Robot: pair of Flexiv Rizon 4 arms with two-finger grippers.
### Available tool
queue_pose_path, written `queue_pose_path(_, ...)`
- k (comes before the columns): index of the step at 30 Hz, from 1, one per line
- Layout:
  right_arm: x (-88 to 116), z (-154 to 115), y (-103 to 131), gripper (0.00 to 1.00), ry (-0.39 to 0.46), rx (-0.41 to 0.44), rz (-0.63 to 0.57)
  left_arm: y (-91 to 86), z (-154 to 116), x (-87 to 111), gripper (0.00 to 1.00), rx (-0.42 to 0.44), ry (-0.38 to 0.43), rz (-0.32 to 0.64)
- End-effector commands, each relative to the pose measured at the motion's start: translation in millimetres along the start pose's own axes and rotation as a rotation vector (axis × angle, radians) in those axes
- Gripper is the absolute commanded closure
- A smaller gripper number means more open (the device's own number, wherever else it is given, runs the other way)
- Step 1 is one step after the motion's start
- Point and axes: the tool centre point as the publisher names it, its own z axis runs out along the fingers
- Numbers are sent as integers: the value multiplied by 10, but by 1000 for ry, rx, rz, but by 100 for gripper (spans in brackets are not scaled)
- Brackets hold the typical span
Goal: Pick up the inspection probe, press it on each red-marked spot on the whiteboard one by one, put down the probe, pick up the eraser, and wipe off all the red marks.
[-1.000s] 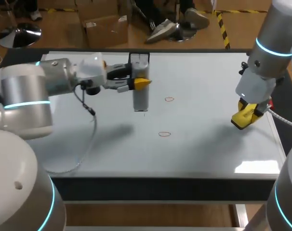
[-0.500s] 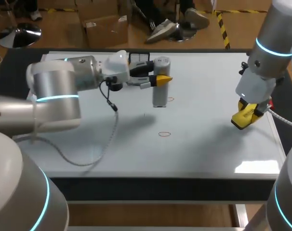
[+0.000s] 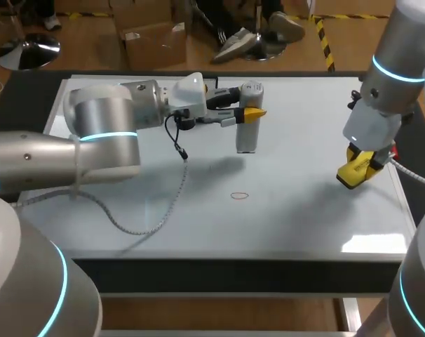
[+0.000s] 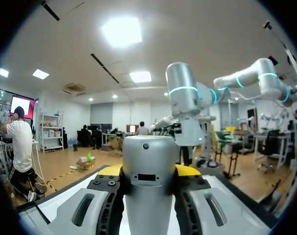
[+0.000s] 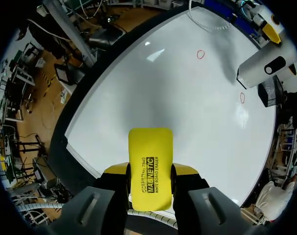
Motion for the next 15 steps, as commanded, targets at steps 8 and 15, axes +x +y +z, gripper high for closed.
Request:
queue_pose_path(8,-3,-3,-5,100,2,2,-1,175,115,-275,100,7,27,-7)
queue_pose_path(15,-3,-3,-5,100,2,2,-1,262,121,-340,100,8,28,-16)
